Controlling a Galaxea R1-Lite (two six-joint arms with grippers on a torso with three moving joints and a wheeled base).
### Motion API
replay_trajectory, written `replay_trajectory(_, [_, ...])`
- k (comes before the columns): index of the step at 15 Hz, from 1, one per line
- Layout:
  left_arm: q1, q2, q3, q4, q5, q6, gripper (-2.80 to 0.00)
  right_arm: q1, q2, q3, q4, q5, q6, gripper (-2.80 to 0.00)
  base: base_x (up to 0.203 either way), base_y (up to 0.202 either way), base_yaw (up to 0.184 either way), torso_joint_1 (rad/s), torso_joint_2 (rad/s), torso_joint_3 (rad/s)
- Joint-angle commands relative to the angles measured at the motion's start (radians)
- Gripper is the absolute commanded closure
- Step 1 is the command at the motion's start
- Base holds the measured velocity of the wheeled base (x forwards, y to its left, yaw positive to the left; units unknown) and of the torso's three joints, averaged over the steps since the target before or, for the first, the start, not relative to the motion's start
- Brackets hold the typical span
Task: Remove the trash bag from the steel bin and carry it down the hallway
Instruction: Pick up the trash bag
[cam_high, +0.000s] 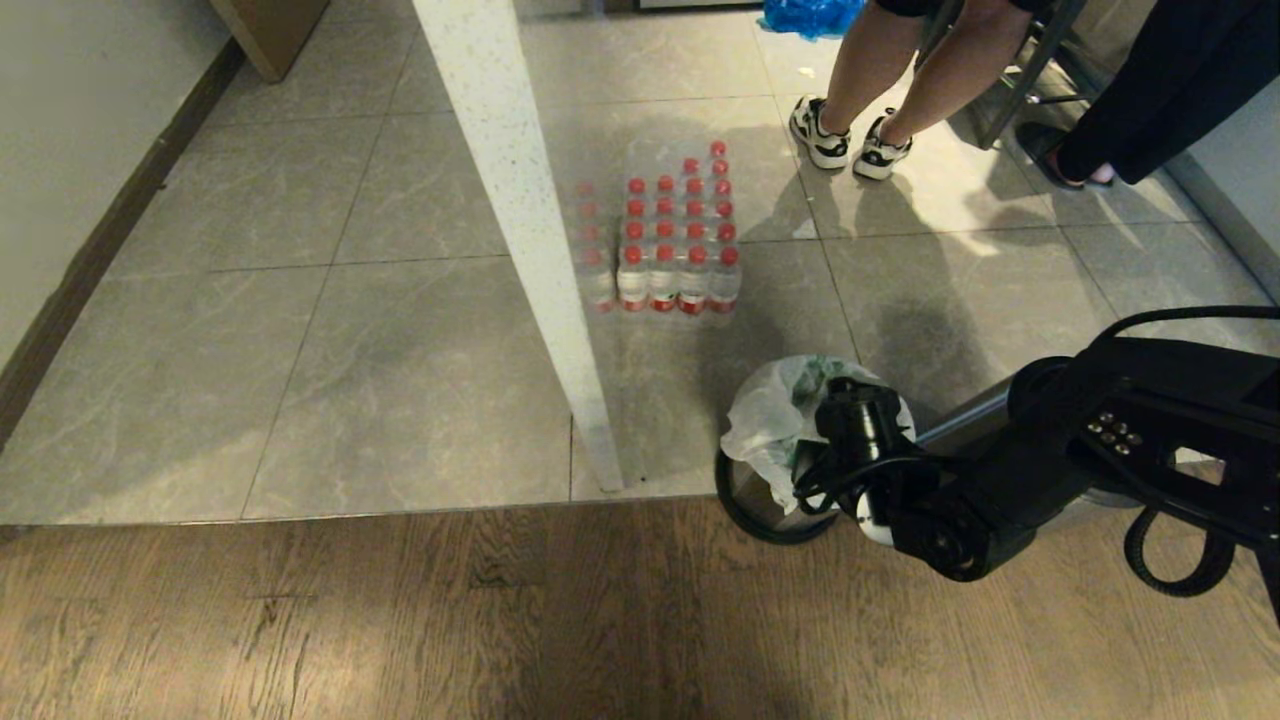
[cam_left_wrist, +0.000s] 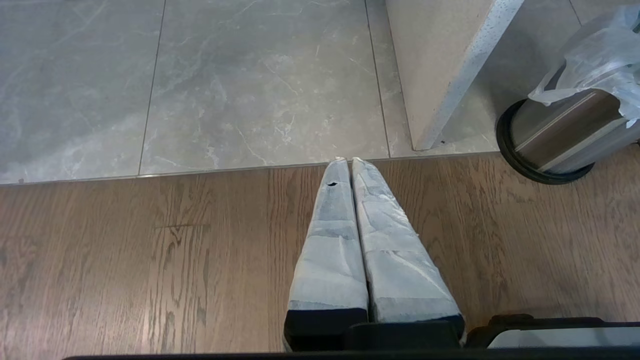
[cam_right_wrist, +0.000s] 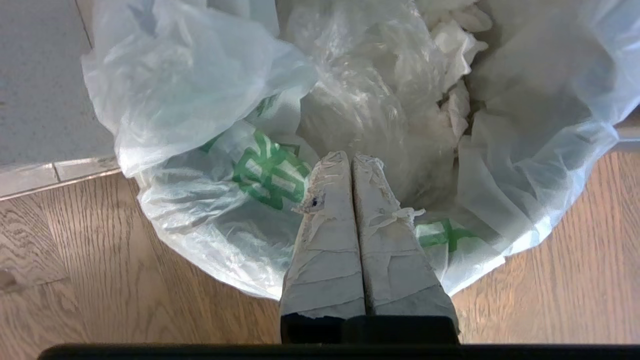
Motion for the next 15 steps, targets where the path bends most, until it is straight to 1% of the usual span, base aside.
replay_trajectory(1, [0.000, 0.000, 0.000, 0.000, -0.001, -0.001, 0.00, 0.000, 0.002, 0.001, -0.005, -0.004, 0.002, 0.00, 0.000, 0.000, 0.000, 0.000, 0.00, 0.000])
replay_trajectory(4, [0.000, 0.000, 0.000, 0.000, 0.000, 0.000, 0.00, 0.005, 0.003, -0.003, -0.004, -0.005, -0.001, 0.00, 0.000, 0.000, 0.000, 0.000, 0.00, 0.000])
replay_trajectory(5, [0.000, 0.000, 0.000, 0.000, 0.000, 0.000, 0.00, 0.005, -0.001, -0.002, -0.002, -0.001, 0.000, -2.80, 0.000, 0.000, 0.000, 0.000, 0.00, 0.000])
replay_trajectory(15, [0.000, 0.000, 0.000, 0.000, 0.000, -0.002, 0.00, 0.005, -0.012, 0.002, 0.021, -0.002, -0.009, -2.80, 0.000, 0.000, 0.000, 0.000, 0.00, 0.000])
